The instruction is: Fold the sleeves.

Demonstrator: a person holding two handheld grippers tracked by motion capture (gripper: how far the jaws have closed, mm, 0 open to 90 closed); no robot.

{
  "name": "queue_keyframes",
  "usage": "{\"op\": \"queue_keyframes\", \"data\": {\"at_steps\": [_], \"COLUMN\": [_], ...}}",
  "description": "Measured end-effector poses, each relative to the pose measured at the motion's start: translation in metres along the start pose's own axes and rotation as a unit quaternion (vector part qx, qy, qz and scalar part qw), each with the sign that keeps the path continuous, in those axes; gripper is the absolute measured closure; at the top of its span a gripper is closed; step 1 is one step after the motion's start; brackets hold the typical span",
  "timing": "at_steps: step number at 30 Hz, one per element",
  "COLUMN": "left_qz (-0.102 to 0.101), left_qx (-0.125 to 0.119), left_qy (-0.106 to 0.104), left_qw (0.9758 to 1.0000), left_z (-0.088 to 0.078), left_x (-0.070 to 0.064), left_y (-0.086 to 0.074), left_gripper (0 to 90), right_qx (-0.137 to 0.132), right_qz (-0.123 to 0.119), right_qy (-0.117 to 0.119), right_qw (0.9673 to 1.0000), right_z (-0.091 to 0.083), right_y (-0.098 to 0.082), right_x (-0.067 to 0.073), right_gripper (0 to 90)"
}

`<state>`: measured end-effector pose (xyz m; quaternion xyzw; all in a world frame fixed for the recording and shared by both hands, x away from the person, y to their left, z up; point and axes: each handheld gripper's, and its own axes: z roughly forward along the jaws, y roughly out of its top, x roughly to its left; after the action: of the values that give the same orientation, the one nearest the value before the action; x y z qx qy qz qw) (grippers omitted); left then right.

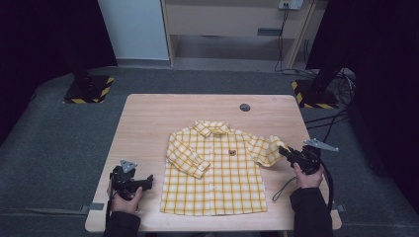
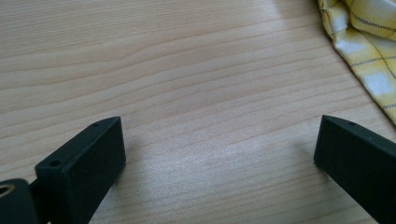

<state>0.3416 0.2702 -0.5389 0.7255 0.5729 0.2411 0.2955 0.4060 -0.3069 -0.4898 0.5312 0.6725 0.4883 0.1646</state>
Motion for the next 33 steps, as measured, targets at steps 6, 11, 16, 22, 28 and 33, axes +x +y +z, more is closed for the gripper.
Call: {"op": "queue_keyframes", "data": {"at_steps": [6,11,16,22,28,33], "left_qz": [0.0,0.0,-0.001,0.0,-0.001,0.0], "left_qx": [0.0,0.0,0.0,0.001,0.001,0.001], "left_qy": [0.0,0.0,0.0,0.001,0.001,0.001], "left_qw": [1.0,1.0,1.0,1.0,1.0,1.0], "left_z": [0.0,0.0,0.0,0.001,0.001,0.001], "left_x": [0.0,0.0,0.0,0.0,0.0,0.0], "left_y": [0.0,0.0,0.0,0.001,0.001,0.001], "left_gripper": [1.0,0.8,0.7,0.5,0.5,0.5], "right_qx": [0.0,-0.001,0.002,0.011,0.023,0.041], "right_qz": [-0.005,-0.01,-0.015,-0.03,-0.041,-0.049], "right_qy": [0.018,0.035,0.051,0.064,0.075,0.082], "right_qw": [0.9998,0.9993,0.9986,0.9975,0.9961,0.9946], "right_z": [0.002,0.003,0.008,0.018,0.029,0.041], "right_y": [0.002,0.004,0.004,0.003,0.0,-0.006], "right_x": [0.01,0.02,0.031,0.047,0.062,0.073], "right_gripper": [73.9,73.8,73.4,72.4,72.2,71.8]}}
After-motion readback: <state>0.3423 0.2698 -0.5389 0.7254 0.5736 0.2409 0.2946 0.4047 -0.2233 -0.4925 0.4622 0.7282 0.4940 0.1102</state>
